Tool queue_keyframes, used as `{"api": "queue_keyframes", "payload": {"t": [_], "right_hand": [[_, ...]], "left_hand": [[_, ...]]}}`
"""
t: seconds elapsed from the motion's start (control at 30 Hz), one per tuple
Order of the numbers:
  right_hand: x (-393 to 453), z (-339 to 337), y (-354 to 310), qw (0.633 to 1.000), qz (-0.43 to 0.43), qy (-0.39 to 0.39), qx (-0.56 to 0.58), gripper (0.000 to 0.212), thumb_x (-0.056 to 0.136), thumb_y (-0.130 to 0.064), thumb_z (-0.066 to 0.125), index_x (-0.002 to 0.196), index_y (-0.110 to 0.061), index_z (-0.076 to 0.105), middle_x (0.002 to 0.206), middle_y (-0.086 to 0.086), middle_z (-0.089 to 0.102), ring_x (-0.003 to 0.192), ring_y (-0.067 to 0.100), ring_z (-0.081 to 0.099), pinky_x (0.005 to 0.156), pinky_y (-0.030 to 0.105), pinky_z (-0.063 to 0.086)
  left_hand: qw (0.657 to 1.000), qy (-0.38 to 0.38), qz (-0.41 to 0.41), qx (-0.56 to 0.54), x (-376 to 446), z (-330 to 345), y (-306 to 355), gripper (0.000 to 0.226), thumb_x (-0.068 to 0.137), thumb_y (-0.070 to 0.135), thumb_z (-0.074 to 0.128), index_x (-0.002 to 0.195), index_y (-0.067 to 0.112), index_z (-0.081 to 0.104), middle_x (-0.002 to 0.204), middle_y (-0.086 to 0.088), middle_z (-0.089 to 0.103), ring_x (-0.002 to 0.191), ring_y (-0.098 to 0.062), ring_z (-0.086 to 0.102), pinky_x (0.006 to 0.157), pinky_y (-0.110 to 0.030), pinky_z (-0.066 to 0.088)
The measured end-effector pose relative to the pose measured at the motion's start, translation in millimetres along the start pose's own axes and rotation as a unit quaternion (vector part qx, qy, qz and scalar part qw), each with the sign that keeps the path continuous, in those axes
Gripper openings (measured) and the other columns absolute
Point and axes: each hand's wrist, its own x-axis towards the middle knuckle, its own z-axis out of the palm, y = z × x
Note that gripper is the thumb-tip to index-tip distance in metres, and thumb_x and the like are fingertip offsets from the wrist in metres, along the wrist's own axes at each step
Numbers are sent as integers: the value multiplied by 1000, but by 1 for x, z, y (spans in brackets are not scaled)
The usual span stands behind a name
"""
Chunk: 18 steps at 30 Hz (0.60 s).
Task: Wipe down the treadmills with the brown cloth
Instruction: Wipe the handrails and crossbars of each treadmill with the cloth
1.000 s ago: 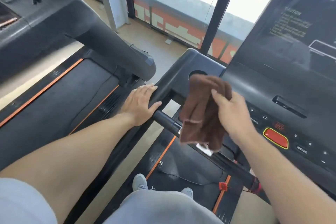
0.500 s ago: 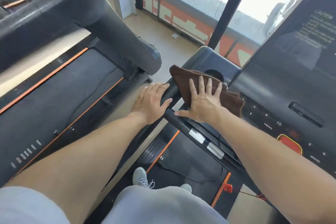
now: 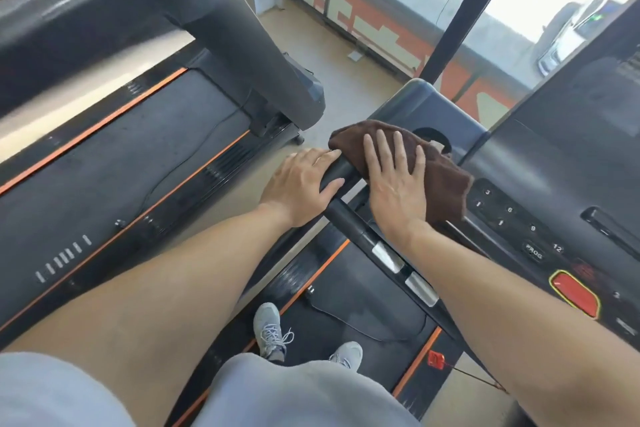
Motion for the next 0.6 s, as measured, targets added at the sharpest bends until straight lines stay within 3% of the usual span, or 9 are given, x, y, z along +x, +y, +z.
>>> {"api": "queue_keyframes", "payload": {"t": [0.17, 0.3, 0.43, 0.5, 0.6], "right_hand": [[-30, -7, 46, 972, -185, -49, -133, 74, 100, -26, 37, 165, -18, 1, 173, 5, -3, 158, 34, -8, 124, 62, 3], [-33, -14, 61, 869, -338, -143, -331, 58, 106, -30, 28, 162, -19, 25, 173, 2, 9, 157, 33, -18, 123, 63, -11], [-3, -11, 42, 801, -405, -147, -415, 53, 106, -35, 36, 157, -19, 42, 167, 0, 30, 159, 29, -2, 120, 57, -19], [8, -6, 29, 767, -429, -164, -448, 49, 109, -34, 36, 154, -20, 45, 165, 1, 35, 159, 26, 6, 122, 52, -16], [13, -2, 12, 749, -439, -161, -470, 46, 108, -36, 39, 151, -23, 49, 160, -1, 43, 157, 25, 16, 125, 51, -9]], "left_hand": [[1000, -2, 0, -9, 2, -1, 1, 56, 96, 48, 44, 143, 17, 52, 140, -2, 58, 130, -25, 51, 113, -44, 36], [1000, -4, -15, -8, 1, -2, 1, 57, 94, 42, 41, 144, 16, 49, 142, -2, 57, 133, -25, 49, 116, -45, 34], [1000, -9, -19, 2, 1, -1, 1, 54, 97, 40, 44, 146, 17, 48, 145, -1, 55, 136, -23, 47, 118, -44, 32], [1000, -12, -21, 10, 0, 0, 1, 54, 97, 41, 42, 146, 17, 47, 146, -1, 55, 136, -23, 47, 118, -44, 32], [999, -17, -24, 16, -2, 0, 1, 56, 97, 42, 39, 147, 18, 46, 147, -1, 54, 137, -23, 46, 118, -44, 32]]}}
